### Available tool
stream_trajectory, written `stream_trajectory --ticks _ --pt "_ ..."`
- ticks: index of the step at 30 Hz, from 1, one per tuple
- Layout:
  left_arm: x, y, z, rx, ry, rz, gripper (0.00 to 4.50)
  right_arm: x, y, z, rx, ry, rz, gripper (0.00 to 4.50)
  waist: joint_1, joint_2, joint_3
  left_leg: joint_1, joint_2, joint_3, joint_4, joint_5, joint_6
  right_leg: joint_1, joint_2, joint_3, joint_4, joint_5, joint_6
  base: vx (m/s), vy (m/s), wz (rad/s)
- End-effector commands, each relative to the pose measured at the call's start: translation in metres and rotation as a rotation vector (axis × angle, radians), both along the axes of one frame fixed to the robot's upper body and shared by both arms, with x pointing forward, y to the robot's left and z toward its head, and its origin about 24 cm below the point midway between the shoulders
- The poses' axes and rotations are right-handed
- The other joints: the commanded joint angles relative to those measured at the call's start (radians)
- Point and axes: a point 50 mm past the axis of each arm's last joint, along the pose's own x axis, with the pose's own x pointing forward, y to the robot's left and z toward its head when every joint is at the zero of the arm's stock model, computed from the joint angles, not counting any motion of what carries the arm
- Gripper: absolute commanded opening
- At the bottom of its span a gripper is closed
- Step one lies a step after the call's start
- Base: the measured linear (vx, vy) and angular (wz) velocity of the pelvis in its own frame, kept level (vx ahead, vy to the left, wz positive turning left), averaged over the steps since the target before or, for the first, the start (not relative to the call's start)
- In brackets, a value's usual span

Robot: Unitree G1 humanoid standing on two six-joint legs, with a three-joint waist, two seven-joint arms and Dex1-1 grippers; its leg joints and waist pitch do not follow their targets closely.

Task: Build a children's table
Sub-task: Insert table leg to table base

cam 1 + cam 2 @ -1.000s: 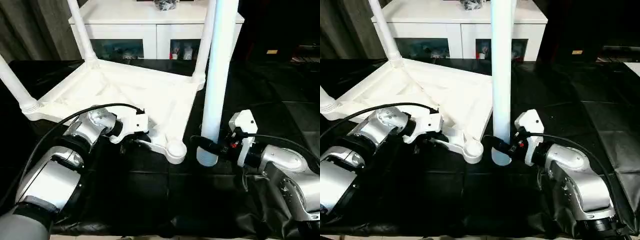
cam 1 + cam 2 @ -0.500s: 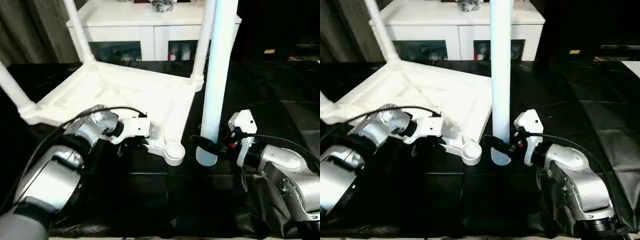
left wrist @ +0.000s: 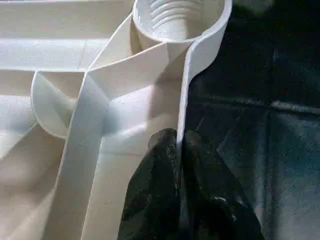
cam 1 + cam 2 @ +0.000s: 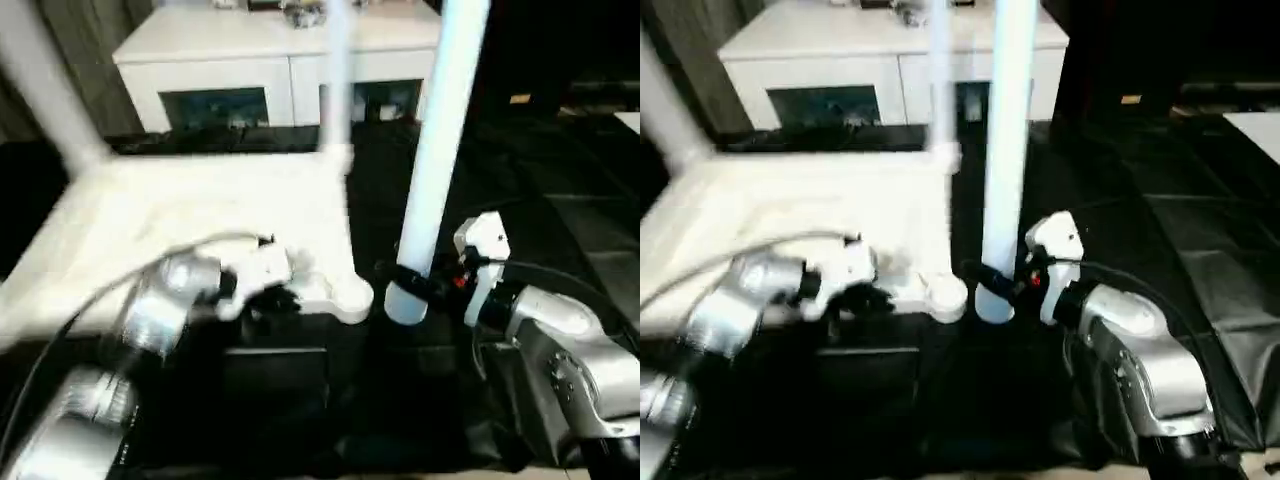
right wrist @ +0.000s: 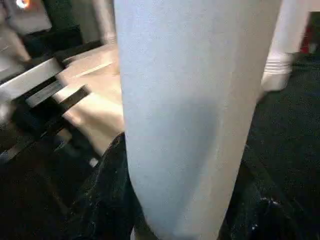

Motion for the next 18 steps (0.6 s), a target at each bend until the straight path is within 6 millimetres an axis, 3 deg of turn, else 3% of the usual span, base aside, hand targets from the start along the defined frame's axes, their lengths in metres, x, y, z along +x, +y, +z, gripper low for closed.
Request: stream_trajectory --ticks 1,2,4,5,6,8,9,17,18 --pt "-0.012 0.005 -0.023 0.035 0.099 0.096 0.02 0.006 -0.003 0.007 0.035 -0.004 -0.043 1.84 0.008 -0.022 -0.045 -0.006 0.051 -0.015 -0.085 -0.15 0.04 0.045 -0.075 0.038 -0.084 -0.233 -0.245 0.0 0.0 0.0" --pt "-0.019 -0.002 -0.022 0.006 0.083 0.117 0.02 0.01 -0.004 0.011 0.085 0.009 -0.071 1.84 0.008 -0.028 -0.044 -0.007 0.05 -0.013 -0.086 -0.146 0.044 0.044 -0.072 0.038 -0.086 -0.238 -0.238 0.0 0.0 0.0" --pt "-0.021 -0.004 -0.022 -0.001 0.078 0.119 0.01 0.012 -0.004 0.012 0.099 0.013 -0.075 1.84 0.007 -0.023 -0.046 -0.013 0.051 -0.015 -0.086 -0.112 0.052 0.048 -0.073 0.037 -0.081 -0.193 -0.242 0.0 0.0 0.0" --pt "-0.027 -0.011 -0.021 -0.017 0.053 0.096 0.01 0.013 -0.003 0.015 0.124 0.021 -0.062 1.84 0.01 -0.025 -0.049 -0.004 0.051 -0.011 -0.083 -0.102 0.058 0.043 -0.07 0.037 -0.081 -0.171 -0.242 0.0 0.0 0.0" --pt "-0.029 -0.013 -0.021 -0.017 0.042 0.087 0.01 0.014 -0.002 0.017 0.127 0.023 -0.052 1.84 0.009 -0.031 -0.051 -0.013 0.05 -0.012 -0.083 -0.073 0.068 0.052 -0.072 0.035 -0.075 -0.129 -0.246 0.0 0.0 0.0" --pt "-0.03 -0.014 -0.021 0.003 0.02 0.078 0.01 0.015 -0.001 0.018 0.132 0.028 -0.041 1.84 0.012 -0.028 -0.055 -0.01 0.05 -0.01 -0.079 -0.044 0.079 0.05 -0.069 0.034 -0.071 -0.075 -0.25 0.0 0.0 0.0" --pt "-0.03 -0.015 -0.02 0.037 -0.024 0.051 0.01 0.017 0.001 0.019 0.14 0.04 -0.025 1.84 0.015 -0.032 -0.053 -0.009 0.049 -0.007 -0.079 -0.038 0.089 0.047 -0.068 0.034 -0.073 -0.053 -0.252 0.0 0.0 0.0" --pt "-0.03 -0.025 -0.017 -0.008 -0.004 0.064 0.01 0.023 0.014 0.012 0.086 0.084 0.103 1.84 0.025 -0.042 -0.052 -0.004 0.051 -0.003 -0.081 -0.067 0.064 0.045 -0.069 0.034 -0.074 -0.11 -0.246 0.0 0.0 0.0" --pt "-0.03 -0.025 -0.017 -0.009 -0.005 0.055 0.01 0.024 0.015 0.011 0.075 0.091 0.115 1.84 0.024 -0.05 -0.051 -0.004 0.051 -0.001 -0.08 -0.064 0.065 0.044 -0.067 0.035 -0.075 -0.105 -0.244 0.0 0.0 0.0"
